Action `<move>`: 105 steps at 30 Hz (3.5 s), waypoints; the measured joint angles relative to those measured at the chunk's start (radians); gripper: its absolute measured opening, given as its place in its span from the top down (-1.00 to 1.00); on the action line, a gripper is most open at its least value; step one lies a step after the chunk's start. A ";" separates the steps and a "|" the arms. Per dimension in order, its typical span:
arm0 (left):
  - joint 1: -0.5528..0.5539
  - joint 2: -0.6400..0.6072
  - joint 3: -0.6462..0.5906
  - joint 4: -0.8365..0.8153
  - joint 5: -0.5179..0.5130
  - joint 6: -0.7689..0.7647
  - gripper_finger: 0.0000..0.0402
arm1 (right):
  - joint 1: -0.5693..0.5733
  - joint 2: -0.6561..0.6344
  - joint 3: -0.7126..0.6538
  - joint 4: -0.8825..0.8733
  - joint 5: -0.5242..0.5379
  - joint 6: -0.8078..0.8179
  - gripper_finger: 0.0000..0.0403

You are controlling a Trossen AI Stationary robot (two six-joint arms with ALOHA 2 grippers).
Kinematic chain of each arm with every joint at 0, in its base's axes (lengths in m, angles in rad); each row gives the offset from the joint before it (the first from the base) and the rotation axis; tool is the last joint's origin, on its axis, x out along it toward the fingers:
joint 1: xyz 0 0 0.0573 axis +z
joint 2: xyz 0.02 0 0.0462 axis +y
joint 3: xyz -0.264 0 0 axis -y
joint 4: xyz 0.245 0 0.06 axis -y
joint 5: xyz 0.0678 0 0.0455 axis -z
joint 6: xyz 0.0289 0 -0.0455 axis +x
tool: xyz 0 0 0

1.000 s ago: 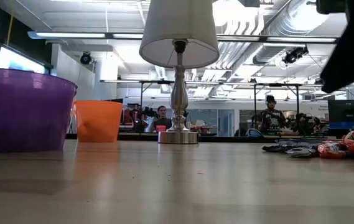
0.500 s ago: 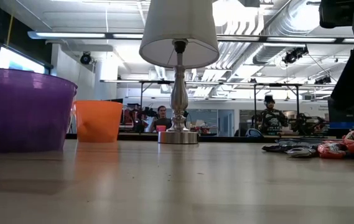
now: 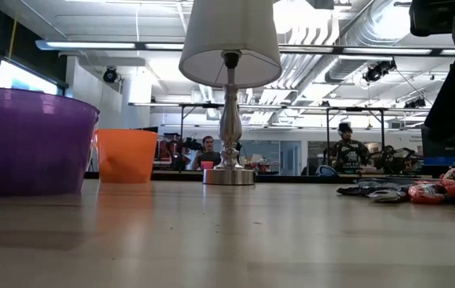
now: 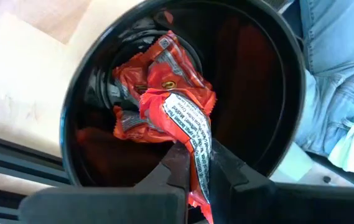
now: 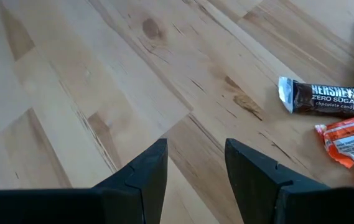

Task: Sort candy
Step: Put the orange chocolate into the black bucket

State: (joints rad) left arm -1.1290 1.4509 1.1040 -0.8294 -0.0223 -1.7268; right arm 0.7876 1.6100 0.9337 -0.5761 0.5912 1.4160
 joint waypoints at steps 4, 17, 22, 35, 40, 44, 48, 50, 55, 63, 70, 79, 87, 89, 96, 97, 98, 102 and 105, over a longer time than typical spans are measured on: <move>0.000 -0.001 0.000 0.004 0.009 0.000 0.87 | 0.000 0.000 0.000 0.000 0.000 -0.002 0.24; 0.001 -0.003 0.000 0.019 -0.015 0.010 0.53 | 0.000 0.000 0.000 -0.011 0.002 -0.010 0.24; 0.018 -0.003 0.000 0.012 -0.075 0.063 0.46 | 0.000 0.000 0.000 -0.011 0.002 -0.010 0.24; 0.272 -0.055 0.000 0.516 -0.614 0.978 0.45 | -0.001 0.000 0.000 0.034 0.012 -0.020 0.24; 0.396 -0.045 -0.001 0.526 -0.868 1.360 0.45 | -0.019 0.000 0.000 0.033 -0.078 -0.041 0.24; 0.538 -0.047 -0.001 0.579 -0.727 1.472 0.45 | -0.044 0.000 0.000 0.027 -0.191 -0.040 0.24; 0.645 -0.033 -0.001 0.644 -0.434 1.517 0.45 | -0.070 0.000 0.000 0.026 -0.262 -0.034 0.24; 0.664 -0.022 -0.003 0.723 -0.388 1.606 0.45 | -0.087 -0.001 0.000 0.026 -0.280 -0.027 0.24; 0.639 -0.032 0.000 0.984 -0.325 1.881 0.45 | -0.107 -0.013 0.000 0.025 -0.253 -0.028 0.24; 0.535 -0.083 -0.001 0.878 -0.659 1.953 0.45 | -0.155 -0.080 0.002 -0.040 -0.246 -0.037 0.24; 0.521 -0.084 -0.001 0.787 -0.803 1.898 0.45 | -0.224 -0.143 0.022 -0.266 -0.248 -0.091 0.24; 0.560 -0.084 -0.001 0.738 -0.816 1.832 0.45 | -0.248 -0.130 0.354 -0.656 -0.160 -0.188 0.24; 0.560 -0.123 -0.001 0.637 -0.811 1.803 0.45 | -0.271 -0.125 0.250 -0.812 -0.329 -0.029 0.24; 0.560 -0.129 -0.001 0.607 -0.807 1.789 0.45 | -0.271 -0.125 0.222 -0.848 -0.351 0.026 0.24; 0.560 -0.162 -0.002 0.510 -0.779 1.736 0.45 | -0.271 -0.125 0.099 -0.804 -0.411 0.218 0.24; 0.560 -0.170 -0.002 0.494 -0.774 1.731 0.45 | -0.271 -0.125 0.080 -0.794 -0.430 0.251 0.24; 0.560 -0.177 -0.002 0.477 -0.770 1.728 0.45 | -0.270 -0.125 0.060 -0.768 -0.456 0.265 0.24; 0.560 -0.198 -0.002 0.445 -0.746 1.728 0.45 | -0.270 -0.125 0.001 -0.625 -0.608 0.199 0.24; 0.560 -0.199 -0.002 0.431 -0.738 1.728 0.45 | -0.270 -0.125 -0.032 -0.570 -0.664 0.124 0.24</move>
State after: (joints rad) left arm -0.5686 1.2520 1.1023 -0.3981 -0.7606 0.0013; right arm 0.5178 1.4853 0.9022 -1.1465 -0.0733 1.5397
